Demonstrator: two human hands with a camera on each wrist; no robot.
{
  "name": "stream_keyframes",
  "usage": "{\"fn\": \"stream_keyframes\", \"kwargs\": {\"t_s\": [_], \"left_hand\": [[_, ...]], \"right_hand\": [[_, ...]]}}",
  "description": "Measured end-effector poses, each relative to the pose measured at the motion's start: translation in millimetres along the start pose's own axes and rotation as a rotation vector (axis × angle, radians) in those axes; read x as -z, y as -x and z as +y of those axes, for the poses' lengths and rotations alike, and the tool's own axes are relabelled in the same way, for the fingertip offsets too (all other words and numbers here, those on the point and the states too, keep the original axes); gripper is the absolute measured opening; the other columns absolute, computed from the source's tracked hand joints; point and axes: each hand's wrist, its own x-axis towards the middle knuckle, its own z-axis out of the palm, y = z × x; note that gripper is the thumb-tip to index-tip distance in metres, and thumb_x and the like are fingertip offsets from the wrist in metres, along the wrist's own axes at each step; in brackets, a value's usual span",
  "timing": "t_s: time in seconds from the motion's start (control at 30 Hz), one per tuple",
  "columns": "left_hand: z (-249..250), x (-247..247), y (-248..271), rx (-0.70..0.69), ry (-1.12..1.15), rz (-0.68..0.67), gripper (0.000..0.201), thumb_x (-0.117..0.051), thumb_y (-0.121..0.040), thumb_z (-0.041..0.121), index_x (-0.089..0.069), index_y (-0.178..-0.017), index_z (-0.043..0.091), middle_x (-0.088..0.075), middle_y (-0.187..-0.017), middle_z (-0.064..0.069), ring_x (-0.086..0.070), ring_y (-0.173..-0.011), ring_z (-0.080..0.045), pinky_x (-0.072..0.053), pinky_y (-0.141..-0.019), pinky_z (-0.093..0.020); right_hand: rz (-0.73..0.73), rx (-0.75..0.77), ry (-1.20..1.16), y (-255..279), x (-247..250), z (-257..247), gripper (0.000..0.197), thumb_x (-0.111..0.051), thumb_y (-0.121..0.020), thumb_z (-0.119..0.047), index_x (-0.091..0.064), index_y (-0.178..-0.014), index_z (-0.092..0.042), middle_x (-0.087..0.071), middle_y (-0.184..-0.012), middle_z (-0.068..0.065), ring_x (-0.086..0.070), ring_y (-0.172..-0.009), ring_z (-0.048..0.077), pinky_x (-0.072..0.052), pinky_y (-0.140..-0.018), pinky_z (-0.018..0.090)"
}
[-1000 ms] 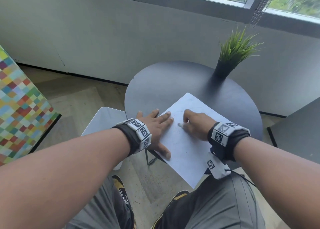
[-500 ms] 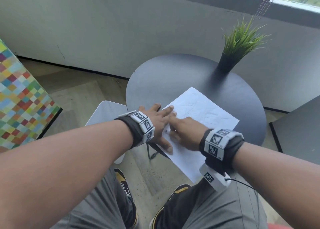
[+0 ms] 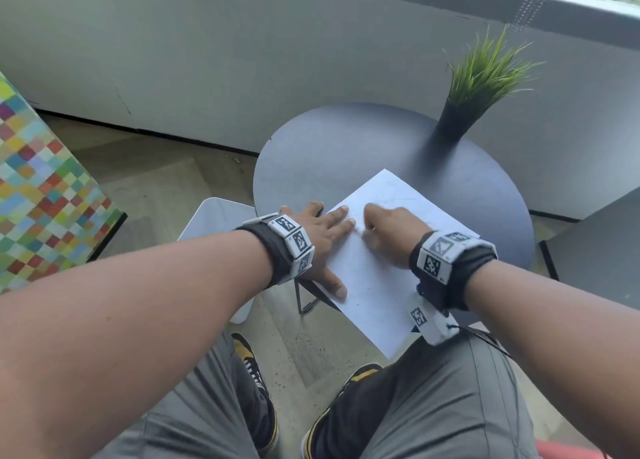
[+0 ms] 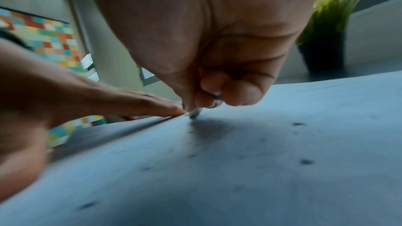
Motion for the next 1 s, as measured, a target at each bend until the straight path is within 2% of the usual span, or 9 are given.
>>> {"fn": "stream_keyframes", "kwargs": {"t_s": [0.1,0.27,0.37,0.43,0.57,0.63,0.73,0.87,1.0], "left_hand": [[1.5,3.6,-0.3,-0.005,0.008,-0.020,0.130,-0.058,-0.055,0.095,0.002,-0.156,0.041,0.009,-0.166,0.011,-0.005,-0.148,-0.031,-0.031,-0.103,-0.068],[2.8,4.3,-1.9,-0.003,-0.032,-0.014,0.127,-0.056,-0.055,0.096,0.002,-0.155,0.044,0.008,-0.166,0.011,-0.010,-0.146,-0.031,-0.037,-0.100,-0.066],[2.1,5.8,-0.8,-0.004,-0.032,-0.030,0.127,-0.058,-0.054,0.096,0.003,-0.154,0.046,0.008,-0.166,0.010,-0.010,-0.146,-0.031,-0.037,-0.100,-0.067],[2.3,6.6,-2.0,-0.009,-0.036,-0.032,0.128,-0.057,-0.053,0.096,0.005,-0.154,0.046,0.008,-0.166,0.009,-0.010,-0.146,-0.032,-0.038,-0.100,-0.066],[3.7,6.3,-0.8,0.000,-0.046,-0.013,0.126,-0.055,-0.053,0.097,0.004,-0.153,0.049,0.005,-0.166,0.009,-0.010,-0.145,-0.033,-0.039,-0.099,-0.065],[4.7,8.4,0.6,-0.001,-0.045,-0.017,0.122,-0.057,-0.054,0.096,0.004,-0.150,0.053,0.004,-0.165,0.007,-0.010,-0.145,-0.034,-0.039,-0.099,-0.066],[7.8,11.4,1.4,-0.002,-0.044,-0.034,0.120,-0.058,-0.055,0.095,0.004,-0.150,0.055,0.004,-0.165,0.004,-0.010,-0.145,-0.036,-0.039,-0.100,-0.065],[13.0,12.7,1.0,0.019,-0.067,-0.035,0.119,-0.058,-0.059,0.093,0.005,-0.152,0.053,0.002,-0.165,-0.001,-0.010,-0.145,-0.037,-0.040,-0.100,-0.061],[13.4,11.7,1.0,0.047,-0.074,-0.056,0.123,-0.055,-0.056,0.096,0.009,-0.151,0.053,0.008,-0.166,-0.001,-0.002,-0.150,-0.037,-0.030,-0.105,-0.070]], "right_hand": [[-0.190,0.292,-0.003,24.6,-9.0,-19.0,0.020,-0.050,-0.095,-0.027,-0.052,-0.112,-0.015,-0.062,-0.097,0.011,-0.057,-0.088,0.033,-0.043,-0.071,0.036],[-0.028,0.027,-0.049,10.2,2.1,10.3,0.016,-0.047,-0.094,-0.034,-0.047,-0.101,-0.019,-0.061,-0.089,0.010,-0.056,-0.082,0.032,-0.046,-0.069,0.036],[-0.174,0.245,0.031,28.3,-10.4,-15.6,0.013,-0.048,-0.094,-0.021,-0.047,-0.107,-0.017,-0.059,-0.090,0.008,-0.051,-0.078,0.029,-0.044,-0.068,0.037],[-0.232,0.281,0.025,31.3,-11.9,-16.0,0.013,-0.048,-0.094,-0.023,-0.049,-0.106,-0.019,-0.058,-0.092,0.003,-0.048,-0.079,0.025,-0.042,-0.069,0.035],[-0.005,-0.011,-0.028,8.4,-1.5,8.6,0.017,-0.044,-0.094,-0.034,-0.046,-0.102,-0.018,-0.061,-0.094,0.013,-0.057,-0.083,0.033,-0.048,-0.071,0.038],[-0.034,0.077,0.009,16.4,-9.0,-1.2,0.017,-0.044,-0.095,-0.029,-0.045,-0.109,-0.018,-0.062,-0.099,0.014,-0.056,-0.083,0.034,-0.047,-0.070,0.039],[-0.213,0.254,0.008,35.4,-16.8,-9.2,0.016,-0.045,-0.097,-0.029,-0.046,-0.110,-0.021,-0.062,-0.099,0.009,-0.054,-0.084,0.029,-0.046,-0.074,0.039],[-0.006,0.002,-0.001,20.0,-4.1,22.4,0.023,-0.042,-0.097,-0.042,-0.046,-0.107,-0.022,-0.061,-0.097,0.011,-0.056,-0.088,0.032,-0.047,-0.077,0.038],[-0.142,0.198,0.027,38.9,-16.1,-4.9,0.017,-0.042,-0.097,-0.022,-0.044,-0.113,-0.018,-0.061,-0.097,0.013,-0.049,-0.080,0.027,-0.044,-0.071,0.037]]}}
